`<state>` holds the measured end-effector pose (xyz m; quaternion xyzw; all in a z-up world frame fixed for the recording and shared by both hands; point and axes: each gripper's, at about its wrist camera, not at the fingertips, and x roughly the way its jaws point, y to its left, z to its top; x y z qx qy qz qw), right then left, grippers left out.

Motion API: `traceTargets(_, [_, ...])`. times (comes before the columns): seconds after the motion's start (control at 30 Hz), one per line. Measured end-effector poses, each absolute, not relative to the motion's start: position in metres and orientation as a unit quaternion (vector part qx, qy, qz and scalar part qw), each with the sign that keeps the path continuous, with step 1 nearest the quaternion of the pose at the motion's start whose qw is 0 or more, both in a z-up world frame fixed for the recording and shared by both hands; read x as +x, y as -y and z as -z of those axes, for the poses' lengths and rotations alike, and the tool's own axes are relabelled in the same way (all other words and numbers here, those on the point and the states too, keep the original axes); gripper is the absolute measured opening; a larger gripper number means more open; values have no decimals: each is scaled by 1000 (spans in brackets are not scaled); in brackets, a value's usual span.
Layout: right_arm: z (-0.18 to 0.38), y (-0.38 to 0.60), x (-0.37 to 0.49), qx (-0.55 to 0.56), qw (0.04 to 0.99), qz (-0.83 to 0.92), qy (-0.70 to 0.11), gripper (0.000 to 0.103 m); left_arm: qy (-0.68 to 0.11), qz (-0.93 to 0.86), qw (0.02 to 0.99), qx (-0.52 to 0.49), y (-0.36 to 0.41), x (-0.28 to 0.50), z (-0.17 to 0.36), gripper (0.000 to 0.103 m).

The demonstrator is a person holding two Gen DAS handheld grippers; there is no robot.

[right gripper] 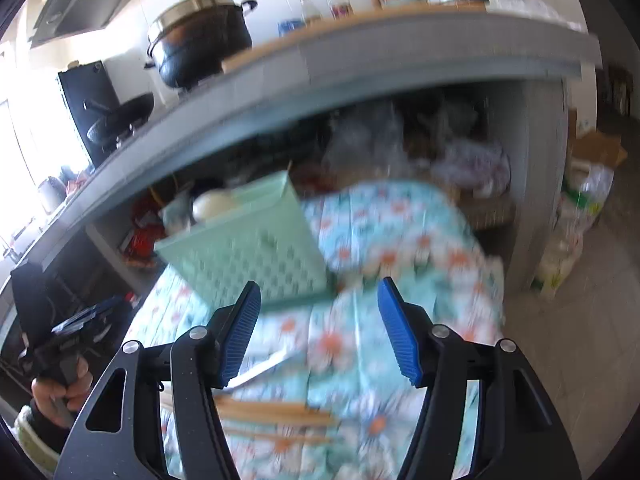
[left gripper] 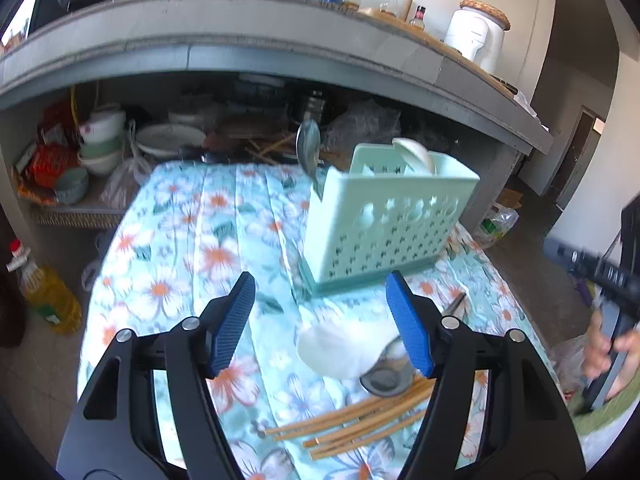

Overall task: Organize utensils
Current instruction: 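Grasp the white plastic rice paddle with the left gripper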

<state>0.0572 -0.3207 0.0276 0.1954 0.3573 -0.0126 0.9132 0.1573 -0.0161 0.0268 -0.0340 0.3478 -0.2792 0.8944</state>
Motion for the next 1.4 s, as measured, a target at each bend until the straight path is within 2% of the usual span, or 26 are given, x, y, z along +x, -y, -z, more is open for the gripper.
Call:
traceTargets(0.1, [-9,311,47,216,901,4,-377,60,-374,292,879,-55,16,157,-17,63])
traceTargets(0.23, [7,300,40,227,891,0,-393,60,-419,306,850,-89,15,161,-1,51])
traceTargets(0.3, [12,296,37,232,888,-5,-398,60,-446,310,831,-116,13,166,9,48])
traceTargets(0.53, [15,288,30,233,886,-11,-401,60,-541,302,753,-220,4,187,55,35])
traceTargets(0.73, [14,290,28,238,885,-8,-399,60,-575,294,701,-302,-1,201,85,27])
traceTargets(0.87, [16,289,27,240,884,-7,-401,60,-583,285,688,-325,3,207,96,19])
traceTargets(1.03, [18,284,30,228,885,-10,-406,60,-576,278,694,-331,3,211,98,4])
traceTargets(1.4, [20,228,56,160,890,-92,-418,60,-492,275,760,-323,-22,197,49,0])
